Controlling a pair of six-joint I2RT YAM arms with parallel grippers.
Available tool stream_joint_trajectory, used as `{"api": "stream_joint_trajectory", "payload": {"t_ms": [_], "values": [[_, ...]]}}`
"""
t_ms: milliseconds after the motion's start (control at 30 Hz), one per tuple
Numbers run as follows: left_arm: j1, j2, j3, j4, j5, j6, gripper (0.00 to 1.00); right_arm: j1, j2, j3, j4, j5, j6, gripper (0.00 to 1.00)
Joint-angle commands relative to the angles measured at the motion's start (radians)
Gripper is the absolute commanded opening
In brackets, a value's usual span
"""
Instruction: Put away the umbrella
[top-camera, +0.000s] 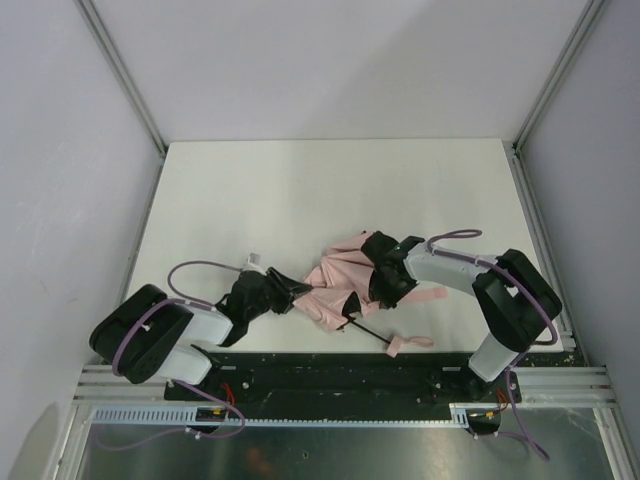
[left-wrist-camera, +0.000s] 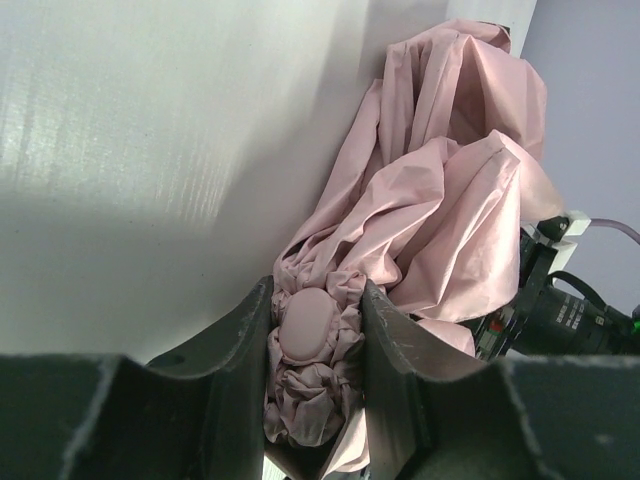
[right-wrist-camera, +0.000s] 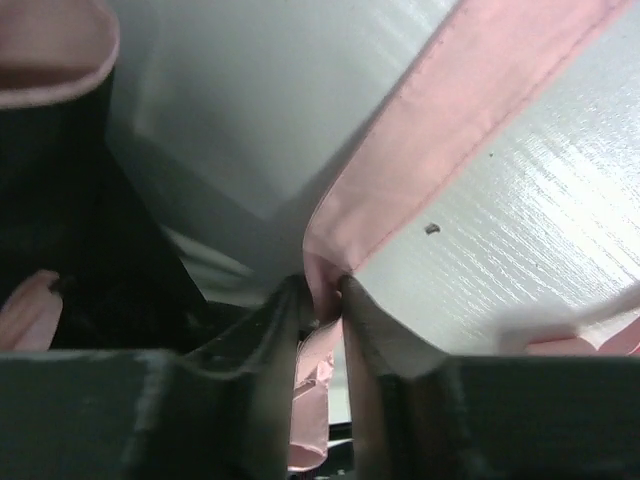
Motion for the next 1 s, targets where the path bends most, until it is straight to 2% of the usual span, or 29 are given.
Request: {"api": "stream_joint_trajectory", "payload": {"t_ms": [0,67,133,367,533,700,767,800,967], "values": [[-0.010,0.025,-0.030,0.016,-0.008,0.009,0.00,0.047,0.038,0.006,-0.034,0.048,0.073,0.18],[-0.009,0.029,-0.031,0.019,-0.006,0.005,0.00,0.055,-0.002,0.006,-0.066,0.090,0.071,0.06],[-0.009,0.038,-0.027,0.020,-0.001,0.002,0.00,0.073,-0.065,0.006,-0.070,0.157,0.044,0.01],[-0.010,0.074,-0.011,0.025,0.030,-0.003,0.00,0.229,-0.355,0.006,0.066,0.475,-0.178,0.00],[-0.011,0.073,-0.006,0.026,0.037,-0.008,0.00,0.270,-0.456,0.007,0.198,0.575,-0.383,0.00],[-0.009,0.063,-0.008,0.026,0.037,-0.011,0.00,0.267,-0.523,0.007,0.099,0.614,-0.367,0.00],[-0.009,0.068,-0.005,0.026,0.041,-0.012,0.00,0.281,-0.547,0.005,0.102,0.670,-0.423,0.00],[-0.009,0.072,-0.002,0.026,0.046,-0.012,0.00,0.293,-0.554,0.003,0.139,0.696,-0.490,0.00],[-0.009,0.082,-0.015,0.037,0.047,-0.030,0.00,0.334,-0.503,-0.050,0.743,0.658,-1.080,0.00]]}}
